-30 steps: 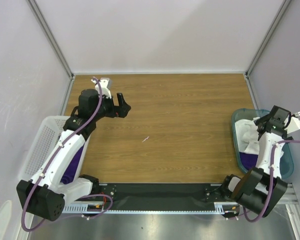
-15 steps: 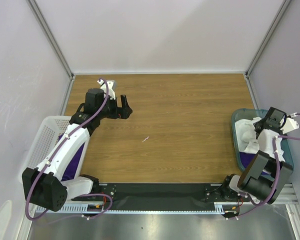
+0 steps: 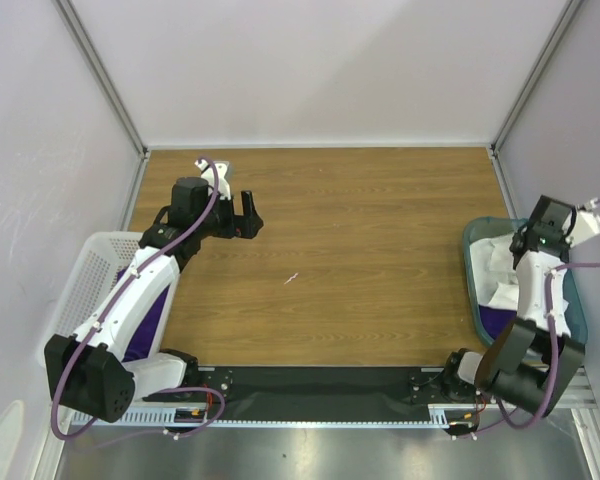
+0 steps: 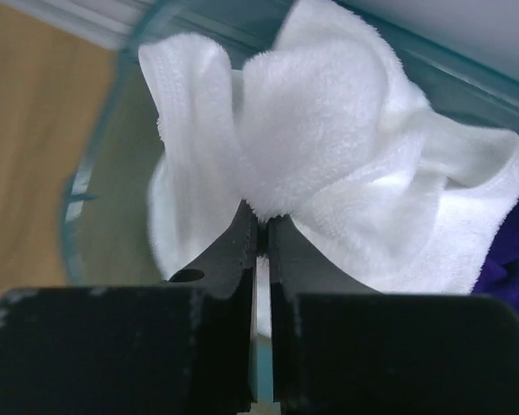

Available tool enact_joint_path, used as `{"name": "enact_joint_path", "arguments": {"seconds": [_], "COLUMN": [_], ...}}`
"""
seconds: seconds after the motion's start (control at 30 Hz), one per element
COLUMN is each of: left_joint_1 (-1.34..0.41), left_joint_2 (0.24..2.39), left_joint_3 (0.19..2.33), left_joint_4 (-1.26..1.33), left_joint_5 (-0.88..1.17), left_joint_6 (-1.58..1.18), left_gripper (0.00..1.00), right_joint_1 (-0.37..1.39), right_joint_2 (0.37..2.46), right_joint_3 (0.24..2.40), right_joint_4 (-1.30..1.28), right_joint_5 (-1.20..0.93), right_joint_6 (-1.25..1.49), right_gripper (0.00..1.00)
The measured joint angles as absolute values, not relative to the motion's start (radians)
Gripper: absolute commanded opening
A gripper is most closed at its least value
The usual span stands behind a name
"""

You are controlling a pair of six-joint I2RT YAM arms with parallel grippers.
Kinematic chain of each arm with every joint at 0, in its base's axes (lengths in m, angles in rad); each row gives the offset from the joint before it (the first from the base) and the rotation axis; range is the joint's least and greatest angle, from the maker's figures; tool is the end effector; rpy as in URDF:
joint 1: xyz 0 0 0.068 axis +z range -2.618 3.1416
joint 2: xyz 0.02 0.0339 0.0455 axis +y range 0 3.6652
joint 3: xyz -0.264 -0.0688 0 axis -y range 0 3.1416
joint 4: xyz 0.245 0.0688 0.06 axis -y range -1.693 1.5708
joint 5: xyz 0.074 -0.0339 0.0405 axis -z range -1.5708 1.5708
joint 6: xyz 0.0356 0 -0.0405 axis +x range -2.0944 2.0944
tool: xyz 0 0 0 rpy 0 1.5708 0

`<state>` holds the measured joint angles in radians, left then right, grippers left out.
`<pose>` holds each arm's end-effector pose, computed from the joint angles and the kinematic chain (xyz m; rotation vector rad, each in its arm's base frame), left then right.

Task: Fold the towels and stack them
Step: Grab crumpled towel, then move the towel to the center of the board

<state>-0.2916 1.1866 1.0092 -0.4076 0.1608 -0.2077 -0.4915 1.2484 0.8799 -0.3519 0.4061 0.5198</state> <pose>0.2510 -0.0813 0.3138 0.1858 2.1756 -0.4598 0.2285 -0.1383 0.2612 1.2735 1.8671 -0.4488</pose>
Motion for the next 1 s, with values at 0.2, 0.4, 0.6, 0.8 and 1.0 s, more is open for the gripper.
{"name": "enact_joint_path", "arguments": {"seconds": [0.2,0.4,0.6,0.8,1.0], "left_joint_1": [-0.292,-0.291,-0.291,-0.279,-0.209], "left_joint_2": [1.187,1.186,1.181,1.156,1.092], "left_joint_3": [1.01,1.009,1.01,1.009,1.001], "left_joint_4": [-0.411,-0.413,-0.414,-0.414,-0.393], "left_joint_5": [0.163,0.165,0.164,0.159,0.157], "left_joint_6": [-0.208,-0.208,-0.207,-0.208,-0.219], "left_gripper": [1.0,1.0,1.0,1.0,1.0], "right_joint_1": [-0.288,-0.012,0.299,0.512,0.661], "right_joint_2": [1.165,1.21,1.378,1.57,1.684], "right_joint_3": [1.158,1.489,1.761,1.896,1.852], "right_joint_4": [-0.43,-0.451,-0.434,-0.437,-0.422], "right_joint_5": [0.433,0.435,0.408,0.326,0.234], "right_joint_6": [0.459,0.356,0.234,0.176,0.167], "right_gripper": [0.0,0.0,0.0,0.0,0.0]}}
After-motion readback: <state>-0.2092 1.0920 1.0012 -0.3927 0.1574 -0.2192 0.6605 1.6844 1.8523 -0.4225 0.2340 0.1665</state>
